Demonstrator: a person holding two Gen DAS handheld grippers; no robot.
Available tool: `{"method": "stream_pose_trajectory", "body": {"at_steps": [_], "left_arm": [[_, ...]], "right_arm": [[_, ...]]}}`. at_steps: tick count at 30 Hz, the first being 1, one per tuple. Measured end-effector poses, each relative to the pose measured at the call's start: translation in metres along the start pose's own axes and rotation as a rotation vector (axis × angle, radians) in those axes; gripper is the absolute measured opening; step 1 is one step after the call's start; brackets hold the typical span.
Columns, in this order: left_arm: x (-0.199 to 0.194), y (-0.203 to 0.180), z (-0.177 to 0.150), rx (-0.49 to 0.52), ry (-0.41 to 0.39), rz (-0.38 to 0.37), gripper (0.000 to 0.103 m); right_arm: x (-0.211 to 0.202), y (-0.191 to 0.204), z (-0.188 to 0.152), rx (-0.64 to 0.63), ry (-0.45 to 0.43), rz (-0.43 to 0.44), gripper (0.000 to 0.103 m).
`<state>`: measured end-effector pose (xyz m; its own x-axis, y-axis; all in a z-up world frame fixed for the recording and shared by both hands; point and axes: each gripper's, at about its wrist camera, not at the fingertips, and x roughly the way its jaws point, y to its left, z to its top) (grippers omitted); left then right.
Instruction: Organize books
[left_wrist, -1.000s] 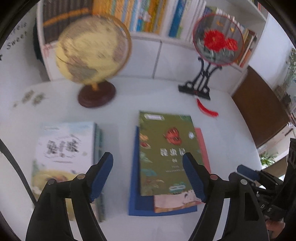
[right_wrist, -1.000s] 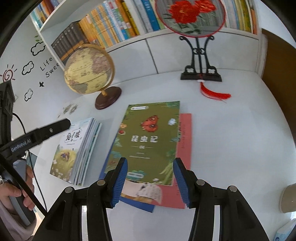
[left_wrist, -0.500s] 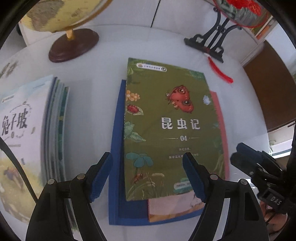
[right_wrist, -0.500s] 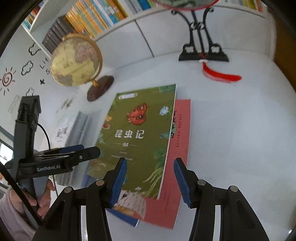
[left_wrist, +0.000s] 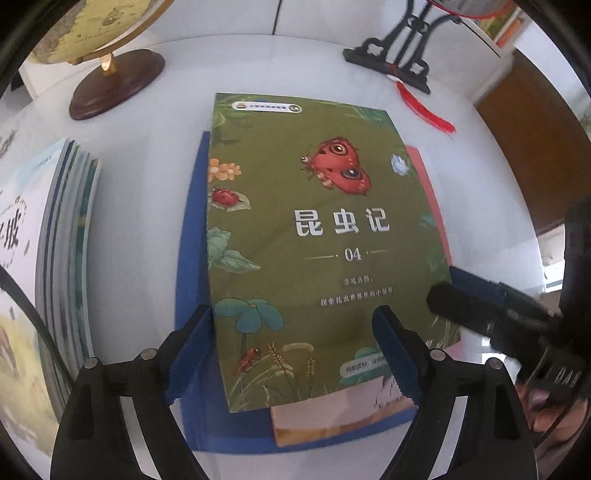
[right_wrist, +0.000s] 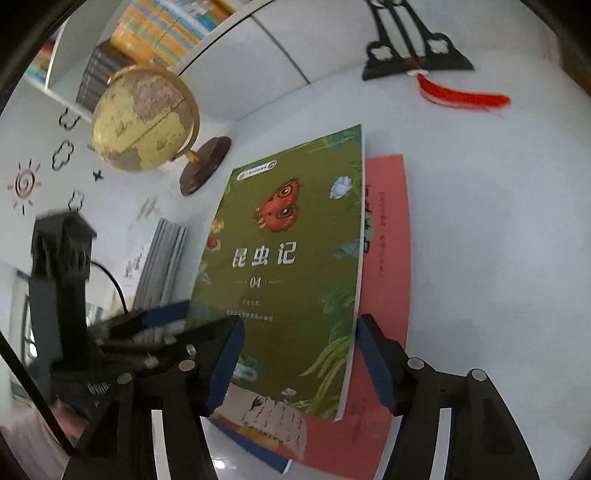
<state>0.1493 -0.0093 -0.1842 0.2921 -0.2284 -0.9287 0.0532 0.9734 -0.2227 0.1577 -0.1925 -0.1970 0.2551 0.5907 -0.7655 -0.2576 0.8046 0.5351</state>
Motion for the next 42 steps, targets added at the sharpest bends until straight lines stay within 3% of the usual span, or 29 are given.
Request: {"method": "stream_pose_trajectory", "body": {"at_steps": [7, 14, 16, 20, 22, 24, 25, 26, 29, 31, 32, 34, 35, 37, 39, 42], "left_arm": [[-0.014, -0.001, -0.036, -0.074, 0.029, -0.071, 0.085], [-0.026, 0.008, -0.099, -0.143, 0.064, -0.155, 0.085], [-0.029, 0.013, -0.103, -0.159, 0.039, -0.128, 0.087], [-0.029, 0.029, -0.092, -0.207, 0.029, -0.098, 0.088], [-0.027, 0.031, -0.087, -0.215, 0.011, -0.131, 0.098], [-0.023, 0.024, -0.081, -0.187, -0.006, -0.158, 0.099], [-0.022, 0.02, -0.079, -0.183, -0.002, -0.186, 0.094], [-0.022, 0.017, -0.079, -0.197, 0.003, -0.188, 0.093], [-0.026, 0.018, -0.09, -0.227, 0.011, -0.182, 0.086], [-0.03, 0.021, -0.1, -0.229, -0.009, -0.158, 0.069], [-0.03, 0.022, -0.099, -0.231, -0.016, -0.142, 0.064], [-0.034, 0.03, -0.108, -0.249, -0.033, -0.094, 0.04], [-0.037, 0.036, -0.113, -0.263, -0.038, -0.085, 0.035], [-0.04, 0.044, -0.119, -0.289, -0.06, -0.066, 0.031], [-0.04, 0.045, -0.118, -0.275, -0.076, -0.023, 0.032], [-0.042, 0.043, -0.117, -0.24, -0.08, 0.034, 0.033]], "right_arm": [[-0.011, -0.001, -0.011, 0.056, 0.079, -0.008, 0.064], [-0.027, 0.004, -0.064, 0.003, 0.163, 0.037, 0.069], [-0.024, 0.002, -0.076, 0.006, 0.206, 0.074, 0.07], [-0.027, -0.003, -0.073, 0.022, 0.164, 0.053, 0.07], [-0.024, -0.005, -0.067, 0.03, 0.168, 0.071, 0.079], [-0.021, -0.002, -0.066, -0.025, 0.175, 0.118, 0.09], [-0.018, 0.002, -0.068, -0.068, 0.177, 0.133, 0.096], [-0.016, 0.009, -0.071, -0.126, 0.181, 0.137, 0.096], [-0.012, 0.026, -0.078, -0.232, 0.204, 0.069, 0.092], [-0.016, 0.023, -0.082, -0.21, 0.216, 0.06, 0.087], [-0.017, 0.02, -0.081, -0.18, 0.206, 0.063, 0.074], [-0.025, 0.006, -0.082, -0.105, 0.155, 0.064, 0.03], [-0.03, 0.0, -0.083, -0.085, 0.118, 0.078, 0.023], [-0.039, -0.01, -0.085, -0.024, 0.07, 0.201, 0.02], [-0.033, -0.015, -0.088, 0.017, 0.095, 0.277, 0.02], [-0.009, -0.013, -0.096, -0.036, 0.184, 0.232, 0.018]]}}
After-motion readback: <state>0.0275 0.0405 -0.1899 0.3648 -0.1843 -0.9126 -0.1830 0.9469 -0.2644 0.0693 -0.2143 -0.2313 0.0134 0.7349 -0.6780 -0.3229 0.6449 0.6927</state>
